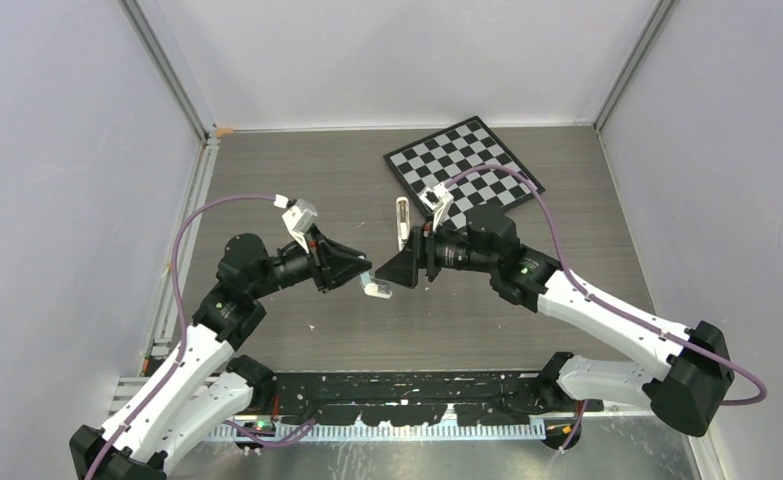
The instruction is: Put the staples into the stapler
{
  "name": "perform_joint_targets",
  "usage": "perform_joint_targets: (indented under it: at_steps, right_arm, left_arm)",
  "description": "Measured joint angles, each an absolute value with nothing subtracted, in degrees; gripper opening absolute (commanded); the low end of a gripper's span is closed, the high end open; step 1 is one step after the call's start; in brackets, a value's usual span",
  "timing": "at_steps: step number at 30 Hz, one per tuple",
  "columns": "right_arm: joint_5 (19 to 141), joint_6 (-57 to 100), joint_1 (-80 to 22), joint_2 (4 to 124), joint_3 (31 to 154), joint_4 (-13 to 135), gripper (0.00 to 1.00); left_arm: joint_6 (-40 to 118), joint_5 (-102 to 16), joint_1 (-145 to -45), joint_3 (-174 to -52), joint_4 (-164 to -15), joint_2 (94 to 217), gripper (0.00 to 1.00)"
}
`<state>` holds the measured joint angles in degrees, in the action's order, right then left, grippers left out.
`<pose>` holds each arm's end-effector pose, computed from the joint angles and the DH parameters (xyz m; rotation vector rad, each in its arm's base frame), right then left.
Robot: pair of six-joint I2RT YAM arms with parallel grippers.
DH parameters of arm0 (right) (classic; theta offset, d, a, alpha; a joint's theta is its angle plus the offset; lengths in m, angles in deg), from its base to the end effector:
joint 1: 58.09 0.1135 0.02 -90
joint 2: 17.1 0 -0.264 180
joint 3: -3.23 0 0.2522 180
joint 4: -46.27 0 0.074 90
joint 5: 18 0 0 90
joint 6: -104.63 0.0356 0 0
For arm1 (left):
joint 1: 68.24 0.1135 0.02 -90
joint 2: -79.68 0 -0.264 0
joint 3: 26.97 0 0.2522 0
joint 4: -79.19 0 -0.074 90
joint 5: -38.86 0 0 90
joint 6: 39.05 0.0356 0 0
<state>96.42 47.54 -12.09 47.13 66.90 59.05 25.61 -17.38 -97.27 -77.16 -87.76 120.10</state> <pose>0.1707 0.1979 0.3242 -0.5605 1.9227 1.3216 0.1399 -0.1003 0.3215 0.5389 1.6749 -1.1863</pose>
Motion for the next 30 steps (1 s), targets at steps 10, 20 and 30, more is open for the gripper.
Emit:
perform_joint_targets:
  at_steps: [10,20,30]
  right_arm:
    - [107.92,44.72,-10.89,48.33,66.68,54.57,0.72]
    - [111.53,42.66,-9.43,52.22,66.7,55.62,0.35]
    - [107.09,40.7,-8.92,50.5,66.48,55.29,0.18]
  left_arm:
    - [19.88,-10.52,-97.27,-77.16,-93.88,120.04,0.0]
    - [18.28,-9.01,-97.27,-77.16,-96.31,120.76,0.0]
    - [21.32,-13.65,-97.51,-79.37,-91.32,120.82,0.63]
